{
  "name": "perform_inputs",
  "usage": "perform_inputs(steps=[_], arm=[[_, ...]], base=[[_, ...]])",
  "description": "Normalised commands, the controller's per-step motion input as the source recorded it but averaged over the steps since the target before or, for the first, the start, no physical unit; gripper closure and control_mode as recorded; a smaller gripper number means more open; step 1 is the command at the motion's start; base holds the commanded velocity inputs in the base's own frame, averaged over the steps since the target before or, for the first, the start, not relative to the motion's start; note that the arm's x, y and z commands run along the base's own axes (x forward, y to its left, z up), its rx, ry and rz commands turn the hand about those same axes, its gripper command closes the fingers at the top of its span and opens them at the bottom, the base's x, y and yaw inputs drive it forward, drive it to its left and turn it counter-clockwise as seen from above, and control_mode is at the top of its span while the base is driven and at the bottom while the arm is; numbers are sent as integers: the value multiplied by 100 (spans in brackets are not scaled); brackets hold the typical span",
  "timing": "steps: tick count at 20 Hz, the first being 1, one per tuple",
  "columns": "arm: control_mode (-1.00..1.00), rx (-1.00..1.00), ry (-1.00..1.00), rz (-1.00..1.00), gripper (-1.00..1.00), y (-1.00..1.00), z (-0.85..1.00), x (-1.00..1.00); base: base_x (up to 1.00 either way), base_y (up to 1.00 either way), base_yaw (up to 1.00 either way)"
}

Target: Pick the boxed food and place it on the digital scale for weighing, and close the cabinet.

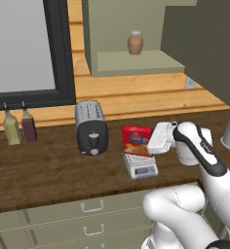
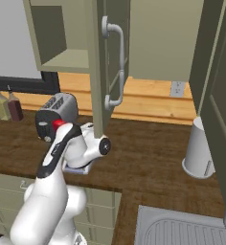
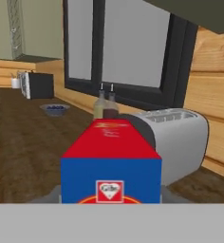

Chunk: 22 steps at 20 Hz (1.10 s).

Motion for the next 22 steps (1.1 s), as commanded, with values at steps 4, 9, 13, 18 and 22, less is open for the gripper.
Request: perform_inputs(steps=[4,9,13,18,22], arm=[[-100,1,0,0,100,-32,-3,23],[-100,0,0,0,100,-14,-13,17],[-100,0,1,0,100,0,-36,11],[-100,0,0,0,100,1,-37,16],[-100,0,0,0,100,0,-27,23]], base=[[0,0,0],[0,0,0],[0,0,0],[0,0,0],[0,0,0]])
